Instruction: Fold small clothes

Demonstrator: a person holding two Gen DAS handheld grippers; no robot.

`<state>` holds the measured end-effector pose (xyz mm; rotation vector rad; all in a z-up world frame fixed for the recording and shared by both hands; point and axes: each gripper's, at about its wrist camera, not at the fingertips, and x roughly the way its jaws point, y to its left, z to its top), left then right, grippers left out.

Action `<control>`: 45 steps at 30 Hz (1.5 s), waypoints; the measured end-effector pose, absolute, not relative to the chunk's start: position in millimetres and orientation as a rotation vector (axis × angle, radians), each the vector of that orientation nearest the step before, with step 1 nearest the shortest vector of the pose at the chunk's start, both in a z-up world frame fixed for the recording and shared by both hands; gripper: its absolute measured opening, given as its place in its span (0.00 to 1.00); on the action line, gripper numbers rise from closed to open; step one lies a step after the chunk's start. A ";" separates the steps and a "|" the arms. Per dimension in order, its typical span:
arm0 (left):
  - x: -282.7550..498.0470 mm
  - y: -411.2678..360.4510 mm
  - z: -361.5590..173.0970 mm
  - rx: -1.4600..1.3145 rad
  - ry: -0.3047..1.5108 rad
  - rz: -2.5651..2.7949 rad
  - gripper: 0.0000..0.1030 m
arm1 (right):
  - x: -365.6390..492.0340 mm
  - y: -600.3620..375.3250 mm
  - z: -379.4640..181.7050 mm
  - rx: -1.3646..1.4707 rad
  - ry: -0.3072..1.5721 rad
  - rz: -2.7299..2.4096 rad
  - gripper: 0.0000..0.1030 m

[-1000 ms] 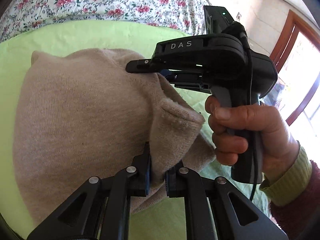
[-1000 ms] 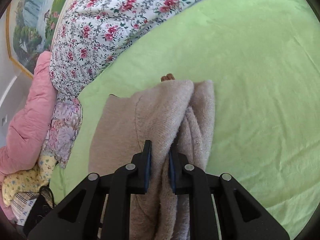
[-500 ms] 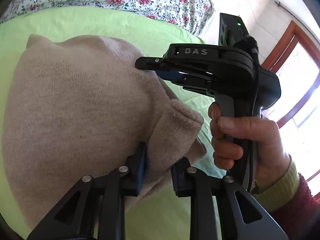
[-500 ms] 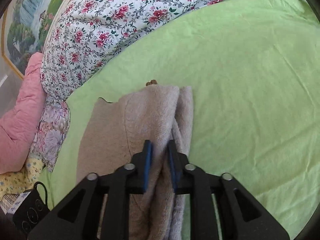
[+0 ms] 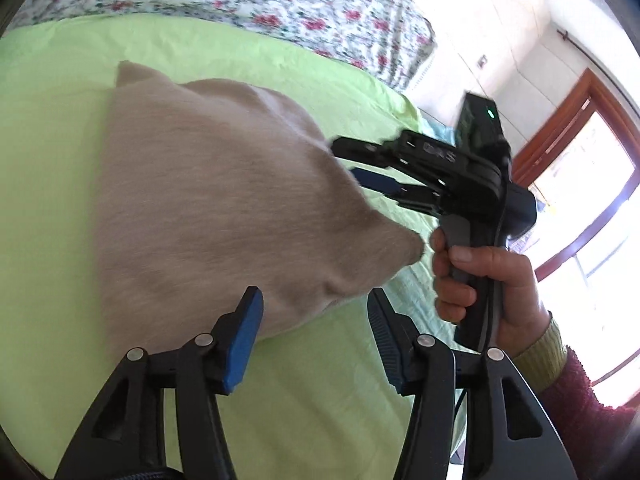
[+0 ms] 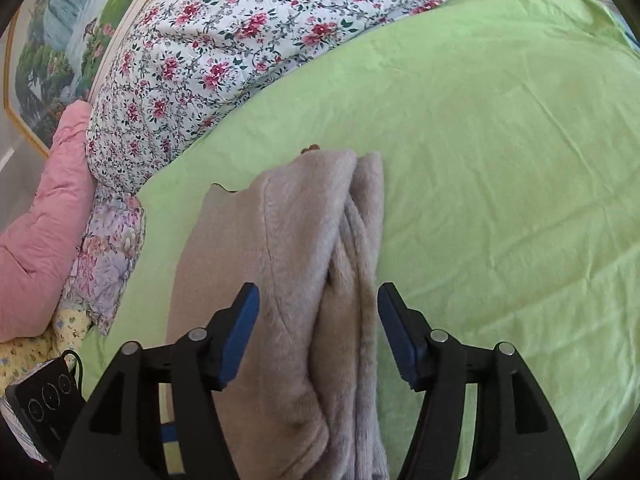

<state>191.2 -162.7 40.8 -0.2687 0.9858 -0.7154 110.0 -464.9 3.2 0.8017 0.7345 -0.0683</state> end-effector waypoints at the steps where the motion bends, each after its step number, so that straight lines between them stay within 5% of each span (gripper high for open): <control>1: 192.3 -155.4 41.0 -0.284 0.987 -0.705 0.54 | 108.1 -465.1 2.8 0.809 0.731 -0.067 0.61; 12: 228.9 -76.0 29.0 -0.456 1.015 -0.566 0.66 | 109.0 -462.8 -2.4 0.855 0.743 -0.023 0.65; 26: 325.8 -80.6 -28.4 -0.614 1.148 -0.679 0.78 | 133.0 -468.9 -27.3 0.932 0.782 0.039 0.67; 29: 329.2 -88.1 -28.4 -0.582 1.125 -0.694 0.63 | 139.3 -462.7 -33.1 0.942 0.799 0.078 0.64; 30: 329.0 -90.2 -28.3 -0.566 1.118 -0.687 0.54 | 141.3 -459.6 -33.9 0.936 0.810 0.084 0.52; 33: 321.2 -90.1 -21.8 -0.542 1.080 -0.682 0.40 | 143.5 -450.1 -29.9 0.902 0.819 0.072 0.41; 45: 244.8 1.9 40.6 -0.518 0.972 -0.592 0.37 | 147.8 -356.1 4.0 0.889 0.727 0.278 0.35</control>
